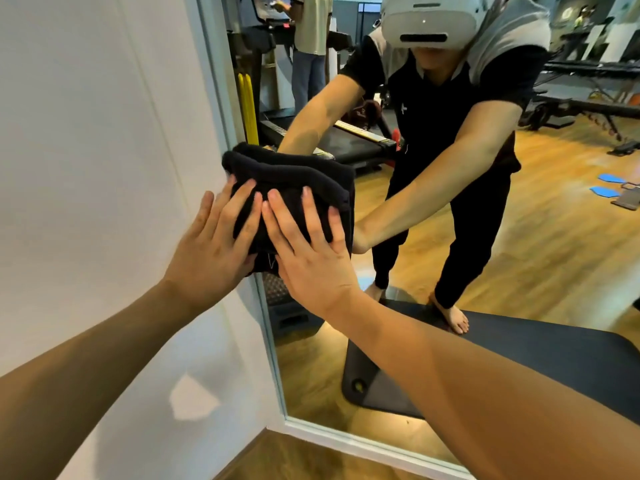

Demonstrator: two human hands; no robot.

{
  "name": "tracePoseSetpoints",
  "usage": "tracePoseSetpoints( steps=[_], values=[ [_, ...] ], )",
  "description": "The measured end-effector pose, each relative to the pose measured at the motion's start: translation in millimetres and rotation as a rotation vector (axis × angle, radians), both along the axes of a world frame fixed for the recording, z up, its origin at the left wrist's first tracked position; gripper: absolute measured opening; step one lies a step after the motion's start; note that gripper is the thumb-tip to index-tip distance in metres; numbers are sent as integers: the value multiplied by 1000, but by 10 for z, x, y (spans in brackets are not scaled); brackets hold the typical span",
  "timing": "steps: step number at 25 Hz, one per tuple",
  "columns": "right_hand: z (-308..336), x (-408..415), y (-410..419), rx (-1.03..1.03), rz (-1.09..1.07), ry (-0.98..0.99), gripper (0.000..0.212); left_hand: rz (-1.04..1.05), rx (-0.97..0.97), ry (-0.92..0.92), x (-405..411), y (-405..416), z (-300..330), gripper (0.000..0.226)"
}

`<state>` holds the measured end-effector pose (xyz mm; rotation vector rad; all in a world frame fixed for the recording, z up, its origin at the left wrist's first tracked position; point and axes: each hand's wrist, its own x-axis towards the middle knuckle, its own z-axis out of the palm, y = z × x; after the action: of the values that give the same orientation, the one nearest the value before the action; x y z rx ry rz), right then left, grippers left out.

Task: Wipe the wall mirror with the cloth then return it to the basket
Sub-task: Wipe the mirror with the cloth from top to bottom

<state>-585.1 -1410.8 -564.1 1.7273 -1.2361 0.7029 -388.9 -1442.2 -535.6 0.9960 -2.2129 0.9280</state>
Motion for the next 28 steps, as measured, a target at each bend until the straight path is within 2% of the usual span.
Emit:
tracePoseSetpoints(
  steps=[4,9,13,16,20,28],
  values=[
    [-96,-98,-13,-55,-17,81,69,-88,31,125,-138,-31,-202,64],
    [-417,-328,45,-33,-9,154,66,-133,31,175,-329,-29,-682,67],
    [-515,-691,118,-93,37,187,60,-184,13,217,-644,36,-825,71],
    [-619,-1084,246,-131,65,179,58,-211,20,244,-1064,145,-956,79],
    [-704,-1632,452,-124,65,208,59,-248,18,304,-1645,312,-1135,78],
    [-786,-2971,1109,-107,-81,274,60,-405,43,288,-2937,767,-1249,88]
  ],
)
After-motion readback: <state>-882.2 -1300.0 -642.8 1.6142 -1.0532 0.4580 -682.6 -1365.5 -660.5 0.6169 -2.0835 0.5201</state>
